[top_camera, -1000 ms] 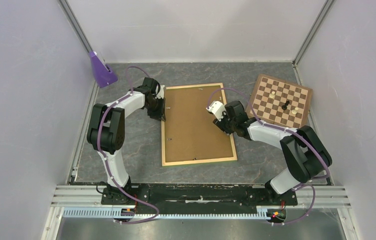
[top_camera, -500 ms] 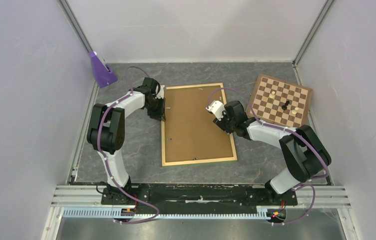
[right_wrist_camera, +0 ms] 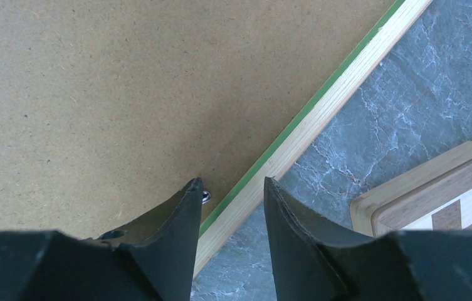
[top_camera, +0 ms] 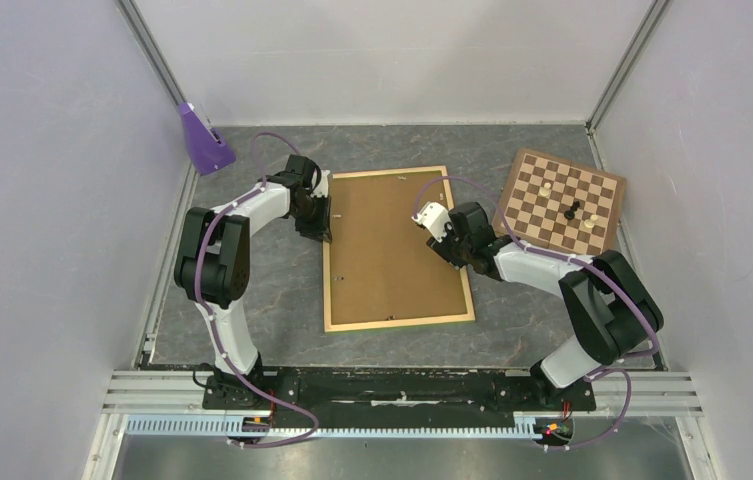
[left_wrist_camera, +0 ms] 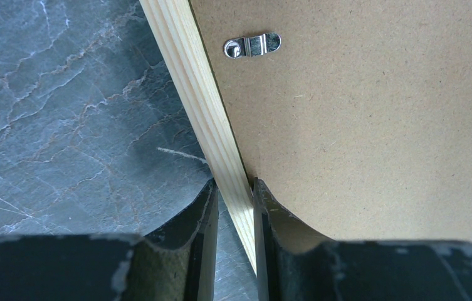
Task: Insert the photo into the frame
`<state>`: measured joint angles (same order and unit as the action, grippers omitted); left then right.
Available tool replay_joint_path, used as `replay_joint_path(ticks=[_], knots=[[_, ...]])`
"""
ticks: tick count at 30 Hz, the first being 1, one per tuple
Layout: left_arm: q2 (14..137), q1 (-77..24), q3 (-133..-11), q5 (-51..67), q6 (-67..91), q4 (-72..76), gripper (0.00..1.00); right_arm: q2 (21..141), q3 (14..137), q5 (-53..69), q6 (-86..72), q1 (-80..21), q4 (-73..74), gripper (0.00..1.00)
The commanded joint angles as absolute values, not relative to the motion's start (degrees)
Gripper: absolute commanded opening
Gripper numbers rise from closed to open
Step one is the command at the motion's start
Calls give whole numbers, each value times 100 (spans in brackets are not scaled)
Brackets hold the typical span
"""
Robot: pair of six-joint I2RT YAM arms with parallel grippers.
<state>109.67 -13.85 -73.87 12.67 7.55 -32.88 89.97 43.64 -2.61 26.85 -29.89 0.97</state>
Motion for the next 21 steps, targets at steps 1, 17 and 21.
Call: replay_joint_path(ticks=[1,17,21], knots=[[10802,-1327,-7348,1204,624,-3076,2,9022,4214,-70,2664,-3056,409,44],[10767,-1327,-7343,1213,615,-3076,2,9224,4319,-188,2597,-3199,404,48],[10758,-1327,-7340,1208,610,-3076,2,9111,4199,-196,2617,-3198,486,47]])
